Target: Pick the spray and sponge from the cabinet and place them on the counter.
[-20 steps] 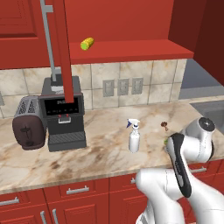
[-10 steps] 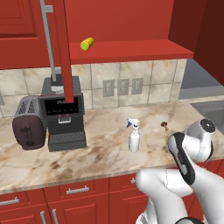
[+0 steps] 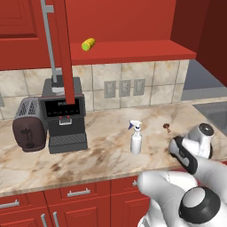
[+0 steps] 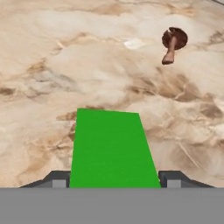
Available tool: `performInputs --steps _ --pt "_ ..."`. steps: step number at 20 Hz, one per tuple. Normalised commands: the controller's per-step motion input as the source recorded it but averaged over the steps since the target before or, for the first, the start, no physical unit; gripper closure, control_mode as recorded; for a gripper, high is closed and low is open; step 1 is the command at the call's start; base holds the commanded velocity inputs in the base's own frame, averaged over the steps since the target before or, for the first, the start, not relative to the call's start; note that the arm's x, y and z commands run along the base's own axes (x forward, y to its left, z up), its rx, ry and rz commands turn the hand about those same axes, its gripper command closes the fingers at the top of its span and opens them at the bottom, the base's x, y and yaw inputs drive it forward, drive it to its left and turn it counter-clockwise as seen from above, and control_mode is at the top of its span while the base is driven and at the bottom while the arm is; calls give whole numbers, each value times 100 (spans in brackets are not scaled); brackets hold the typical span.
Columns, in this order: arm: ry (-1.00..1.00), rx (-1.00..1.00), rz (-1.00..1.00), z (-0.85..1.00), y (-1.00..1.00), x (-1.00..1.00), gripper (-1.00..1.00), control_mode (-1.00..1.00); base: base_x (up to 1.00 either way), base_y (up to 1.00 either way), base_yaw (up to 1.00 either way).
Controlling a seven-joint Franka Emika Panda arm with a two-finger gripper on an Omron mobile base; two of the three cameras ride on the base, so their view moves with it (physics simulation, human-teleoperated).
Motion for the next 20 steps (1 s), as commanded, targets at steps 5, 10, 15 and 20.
performInputs --steps 5,10,15,20 --pt "-4 -1 0 -63 0 30 100 -100 0 0 0" --pt "-3 0 0 -41 0 19 100 -100 0 0 0" --pt "-1 0 0 -15 0 3 100 -100 0 0 0" --pt "0 0 0 -14 0 3 100 -100 0 0 0"
